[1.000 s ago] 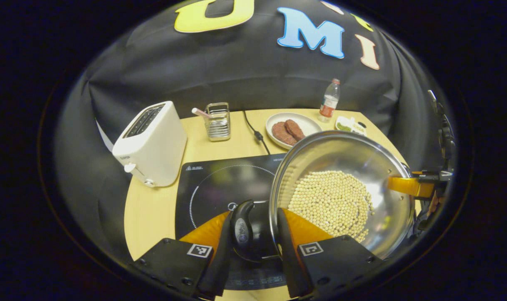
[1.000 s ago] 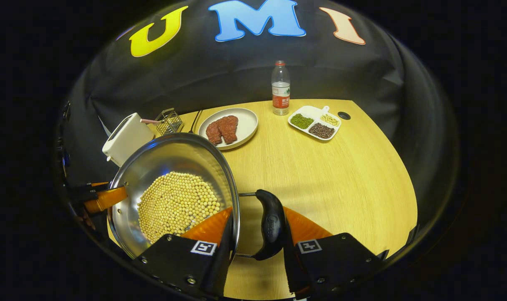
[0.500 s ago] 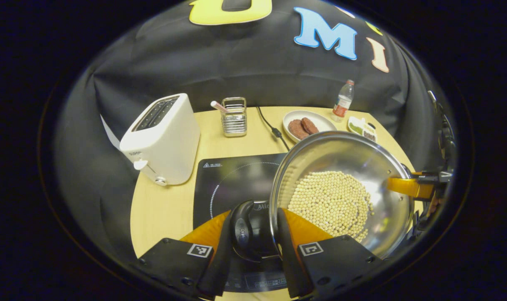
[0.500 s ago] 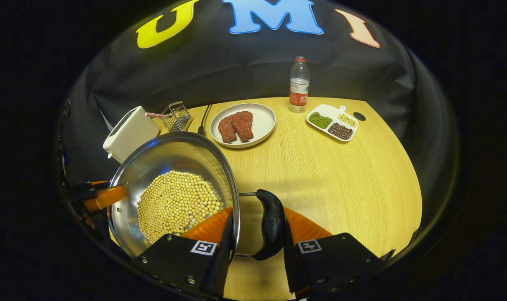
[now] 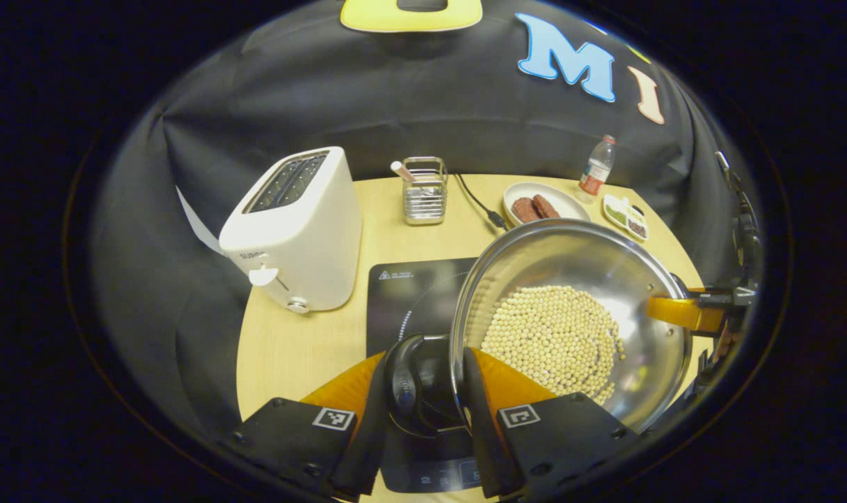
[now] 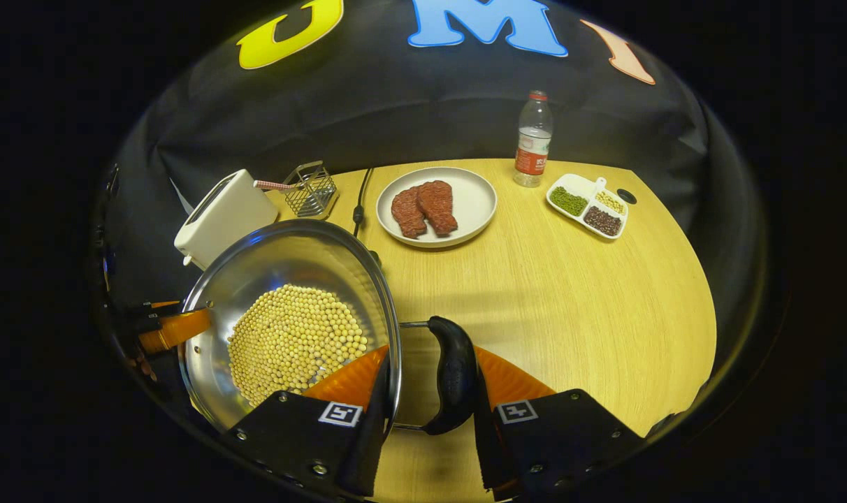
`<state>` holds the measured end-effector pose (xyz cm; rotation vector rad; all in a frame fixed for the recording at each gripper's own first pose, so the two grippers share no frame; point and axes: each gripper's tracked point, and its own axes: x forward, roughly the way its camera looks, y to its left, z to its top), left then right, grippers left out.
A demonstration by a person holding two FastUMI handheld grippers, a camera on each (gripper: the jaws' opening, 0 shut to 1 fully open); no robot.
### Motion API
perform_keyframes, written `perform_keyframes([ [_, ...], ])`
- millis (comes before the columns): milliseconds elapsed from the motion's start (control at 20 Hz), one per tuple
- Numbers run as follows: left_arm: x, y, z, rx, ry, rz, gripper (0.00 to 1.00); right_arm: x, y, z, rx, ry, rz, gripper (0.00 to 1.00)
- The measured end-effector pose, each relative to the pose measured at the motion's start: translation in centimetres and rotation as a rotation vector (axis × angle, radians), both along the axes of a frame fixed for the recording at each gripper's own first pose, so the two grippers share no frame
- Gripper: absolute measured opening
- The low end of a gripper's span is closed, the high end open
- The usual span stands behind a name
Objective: First push the handle of the pot to place it horizontally, then grasp the pot with both hands and set it on the induction cooktop.
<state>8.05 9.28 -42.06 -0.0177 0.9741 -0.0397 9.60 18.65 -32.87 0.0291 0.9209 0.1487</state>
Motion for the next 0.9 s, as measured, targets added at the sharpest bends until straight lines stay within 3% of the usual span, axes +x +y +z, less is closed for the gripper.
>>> perform_keyframes([
  [50, 0.1, 0.3, 0.0, -0.001, 0.000, 0.001, 0.61, 0.2, 0.5, -0.1, 0.001, 0.001, -0.002, 0.56],
  [100, 0.2, 0.5, 0.0, -0.001, 0.001, 0.000, 0.58, 0.2, 1.1, -0.2, 0.001, -0.001, -0.004, 0.56],
  [900, 1.2, 2.4, -1.4, -0.011, -0.015, -0.046, 0.61, 0.4, 4.3, -1.9, 0.011, 0.013, -0.069, 0.56],
])
